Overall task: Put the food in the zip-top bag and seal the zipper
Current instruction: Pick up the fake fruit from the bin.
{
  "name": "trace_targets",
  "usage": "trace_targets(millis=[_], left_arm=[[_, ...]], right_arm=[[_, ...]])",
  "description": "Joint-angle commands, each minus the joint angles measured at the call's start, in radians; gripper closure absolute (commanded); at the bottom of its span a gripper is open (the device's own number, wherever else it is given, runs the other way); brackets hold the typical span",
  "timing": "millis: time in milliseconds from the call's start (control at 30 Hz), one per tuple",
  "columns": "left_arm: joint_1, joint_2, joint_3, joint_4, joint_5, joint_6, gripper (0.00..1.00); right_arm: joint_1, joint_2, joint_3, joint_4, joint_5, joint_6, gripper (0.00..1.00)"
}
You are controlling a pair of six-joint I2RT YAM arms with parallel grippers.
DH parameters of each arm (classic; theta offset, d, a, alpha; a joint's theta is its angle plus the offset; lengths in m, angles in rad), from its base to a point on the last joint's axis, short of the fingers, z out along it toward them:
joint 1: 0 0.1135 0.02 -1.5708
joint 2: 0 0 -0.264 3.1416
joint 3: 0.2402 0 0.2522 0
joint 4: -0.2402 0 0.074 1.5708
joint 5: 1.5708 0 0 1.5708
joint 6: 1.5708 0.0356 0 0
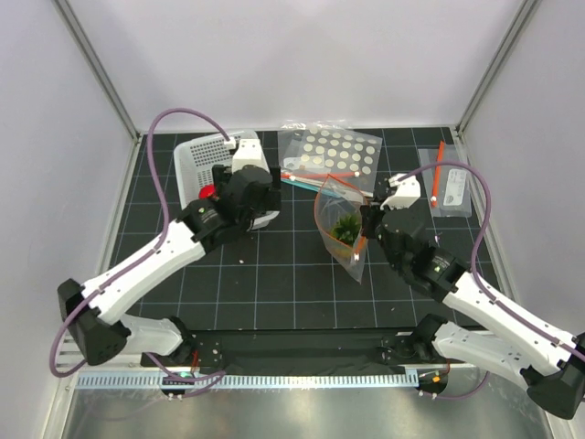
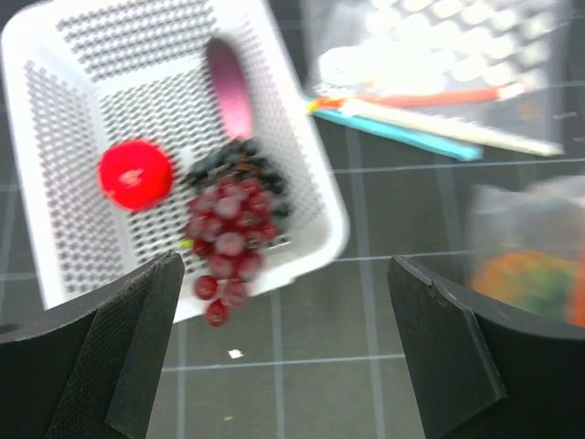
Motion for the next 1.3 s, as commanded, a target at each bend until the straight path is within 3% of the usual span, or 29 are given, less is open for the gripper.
trace_targets(millis=[0, 267, 667, 767, 900, 933, 1067, 1133, 1267], left_arm=[[0.068, 0.096, 0.038, -0.060, -0.017, -0.010, 0.02], [0.171, 0.386, 0.163, -0.145, 0.034, -0.003, 0.00], [0.277, 0.586, 0.206, -0.234, 0.123, -0.026, 0.00], [0.309, 0.626, 0.201, -0.234, 0.257, -0.033, 0.02], [0.321, 0.617, 0.184, -0.232, 0.287, -0.046, 0.24], [0.321, 0.570, 0.171, -0.223, 0.282, -0.049, 0.38], [0.321, 0.401, 0.066, -0.105, 0.287, -0.064, 0.67], [0.315, 0.314, 0.019, -0.055, 0.287, -0.070, 0.79], [0.278, 0.190, -0.044, 0.021, 0.256, -0.066, 0.91]], right_arm=[[-0.005, -0.019, -0.001, 0.071, -0.006, 0.013, 0.99], [-0.005, -0.014, -0.009, 0.066, -0.029, 0.009, 0.99], [-0.005, -0.013, -0.020, 0.066, -0.033, 0.012, 0.99], [-0.005, -0.019, -0.023, 0.065, -0.035, 0.013, 0.98], [-0.005, -0.025, -0.026, 0.062, -0.032, 0.016, 0.98], [-0.005, -0.025, -0.027, 0.061, -0.032, 0.016, 0.98], [-0.005, -0.024, -0.029, 0.066, -0.029, 0.020, 0.98], [-0.005, -0.016, -0.032, 0.069, -0.026, 0.020, 0.98], [-0.005, -0.013, -0.037, 0.075, -0.024, 0.020, 0.98]])
